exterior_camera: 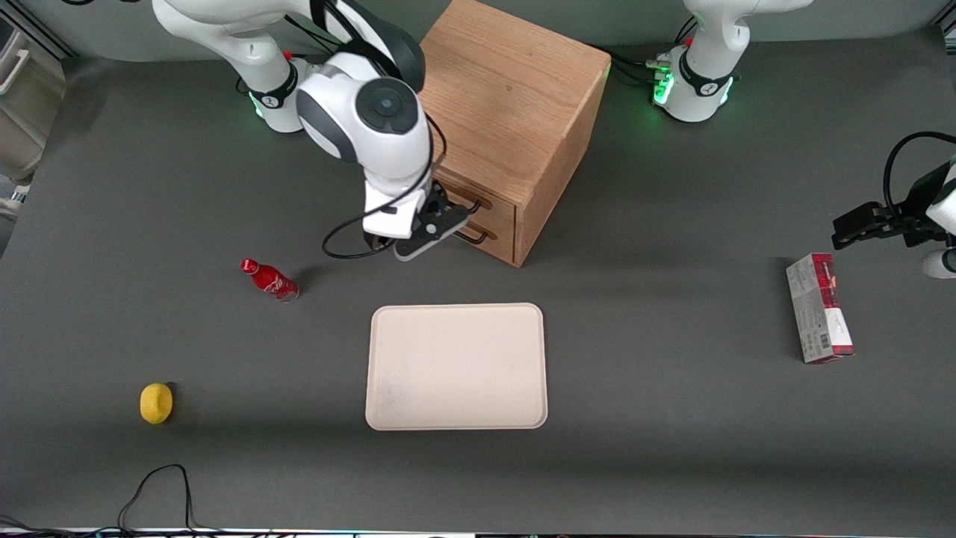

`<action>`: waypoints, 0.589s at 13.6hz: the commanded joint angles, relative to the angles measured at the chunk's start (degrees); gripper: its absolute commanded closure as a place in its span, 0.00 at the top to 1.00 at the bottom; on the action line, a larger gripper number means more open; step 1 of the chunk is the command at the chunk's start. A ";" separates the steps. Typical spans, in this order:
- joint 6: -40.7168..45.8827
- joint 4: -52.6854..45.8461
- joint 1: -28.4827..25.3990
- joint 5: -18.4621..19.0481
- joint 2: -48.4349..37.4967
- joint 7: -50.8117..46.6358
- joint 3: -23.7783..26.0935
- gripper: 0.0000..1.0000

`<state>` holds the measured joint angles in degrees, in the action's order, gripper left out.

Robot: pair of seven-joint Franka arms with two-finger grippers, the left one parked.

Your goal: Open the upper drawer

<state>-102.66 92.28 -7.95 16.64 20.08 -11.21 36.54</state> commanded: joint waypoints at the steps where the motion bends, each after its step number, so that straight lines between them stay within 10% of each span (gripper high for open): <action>1: 3.26 -0.96 1.97 -7.91 -5.38 7.25 -0.59 1.00; 8: 6.25 -0.70 1.53 -17.50 -0.22 23.60 -0.24 1.00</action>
<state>-97.58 92.44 -6.13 3.28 18.44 9.89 36.44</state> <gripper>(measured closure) 0.000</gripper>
